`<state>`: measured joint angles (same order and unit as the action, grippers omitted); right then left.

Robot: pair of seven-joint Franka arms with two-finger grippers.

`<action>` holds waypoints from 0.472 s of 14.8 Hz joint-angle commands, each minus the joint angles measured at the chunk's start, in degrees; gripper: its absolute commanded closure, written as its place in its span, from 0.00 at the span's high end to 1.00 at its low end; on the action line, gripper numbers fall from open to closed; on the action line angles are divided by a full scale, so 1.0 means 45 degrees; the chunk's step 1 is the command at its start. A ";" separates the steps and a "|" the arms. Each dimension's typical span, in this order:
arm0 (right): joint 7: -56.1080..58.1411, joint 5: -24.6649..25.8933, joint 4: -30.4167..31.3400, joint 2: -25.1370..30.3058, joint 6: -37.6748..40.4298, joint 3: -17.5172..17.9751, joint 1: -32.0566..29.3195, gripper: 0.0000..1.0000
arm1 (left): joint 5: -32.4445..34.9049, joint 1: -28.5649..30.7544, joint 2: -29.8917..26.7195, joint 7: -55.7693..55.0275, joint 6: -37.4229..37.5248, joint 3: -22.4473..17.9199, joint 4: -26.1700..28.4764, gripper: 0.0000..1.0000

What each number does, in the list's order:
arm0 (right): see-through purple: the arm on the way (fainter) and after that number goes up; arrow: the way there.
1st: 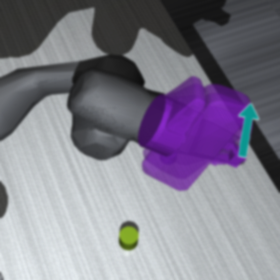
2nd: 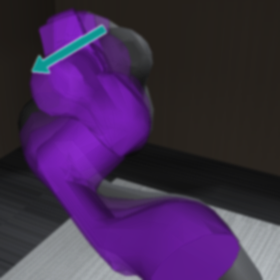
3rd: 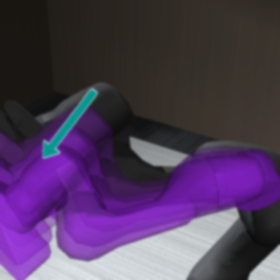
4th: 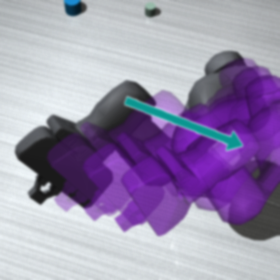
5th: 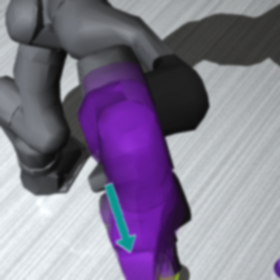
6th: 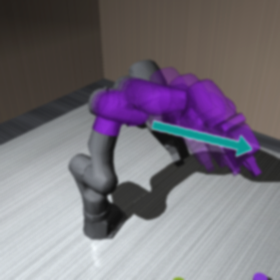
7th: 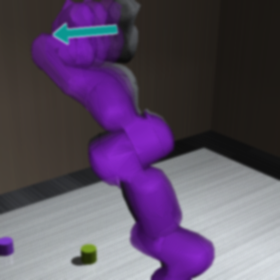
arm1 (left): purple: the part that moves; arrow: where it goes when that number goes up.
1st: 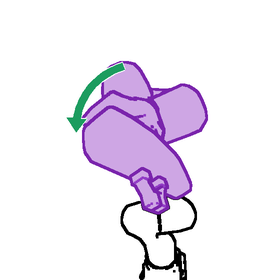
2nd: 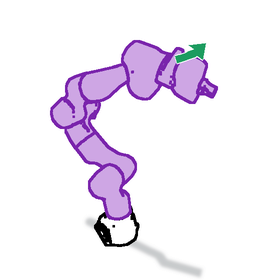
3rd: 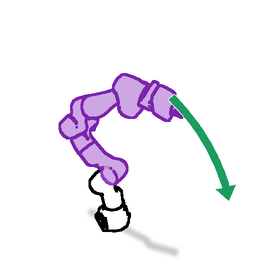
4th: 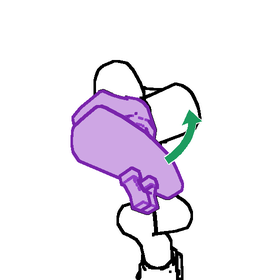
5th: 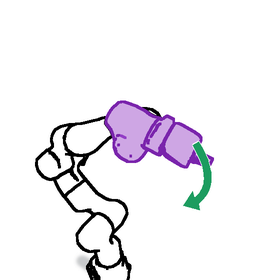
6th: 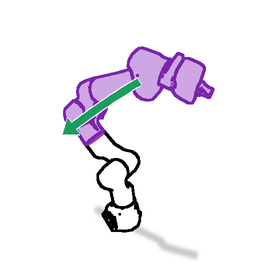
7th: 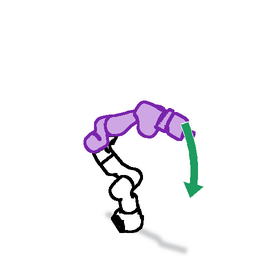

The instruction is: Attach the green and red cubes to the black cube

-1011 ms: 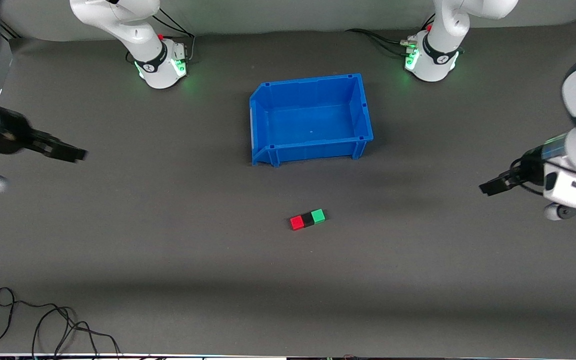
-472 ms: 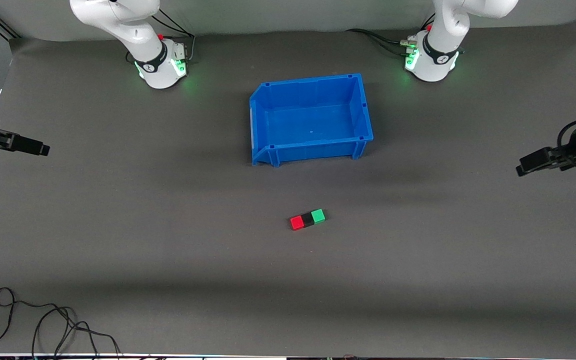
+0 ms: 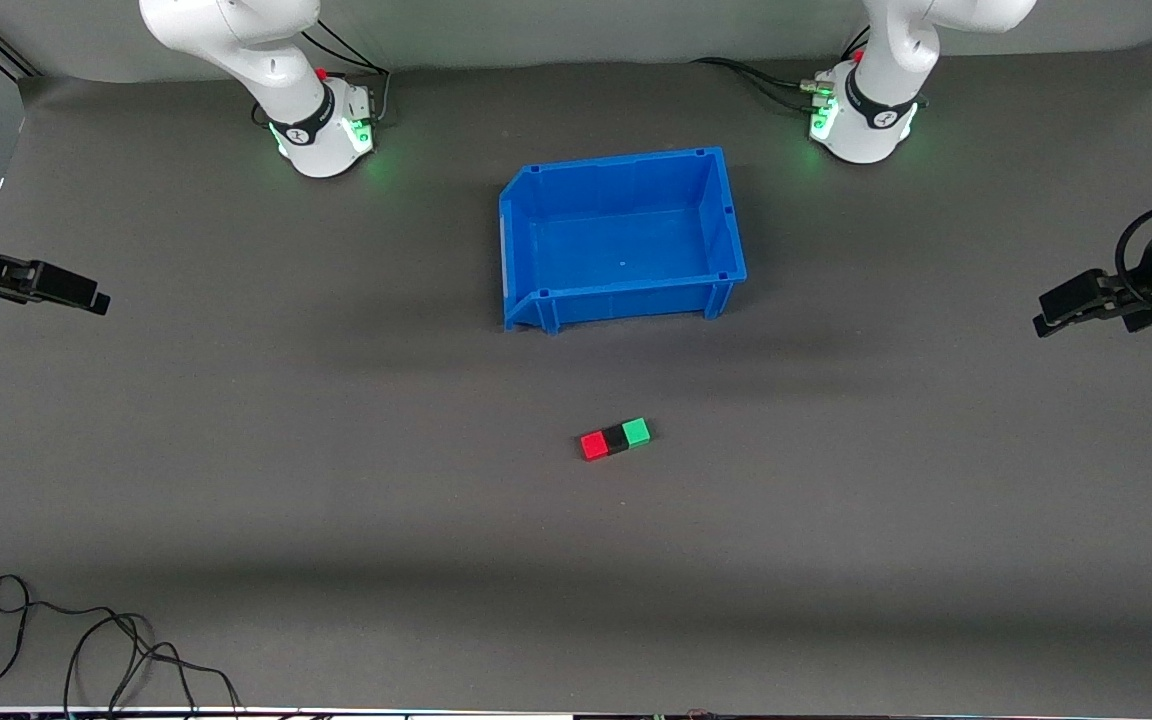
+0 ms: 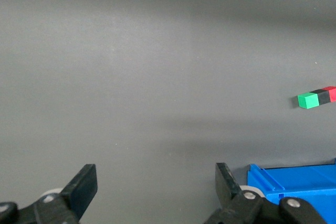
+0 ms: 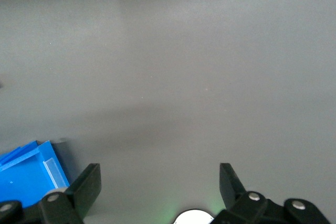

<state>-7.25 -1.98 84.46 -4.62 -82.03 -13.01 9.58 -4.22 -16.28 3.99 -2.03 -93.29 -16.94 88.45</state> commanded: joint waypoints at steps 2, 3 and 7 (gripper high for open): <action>0.0284 0.0244 0.0625 0.0481 -0.0404 0.0835 -0.0815 1.00 | 0.0664 0.2951 -0.1256 0.0140 -0.0694 0.3313 0.1533 1.00; 0.0284 0.0244 0.0625 0.0519 -0.0404 0.1615 -0.1613 1.00 | 0.0664 0.2953 -0.1452 0.0159 -0.0695 0.3315 0.1729 1.00; 0.0264 0.0264 0.0645 0.0597 -0.0423 0.2481 -0.2421 1.00 | 0.0664 0.2894 -0.1669 0.0159 0.0356 0.3354 0.1420 1.00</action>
<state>-7.16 -1.83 85.51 -3.94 -82.93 -3.37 0.06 -2.32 -3.95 -1.52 -2.03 -93.69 -2.80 94.02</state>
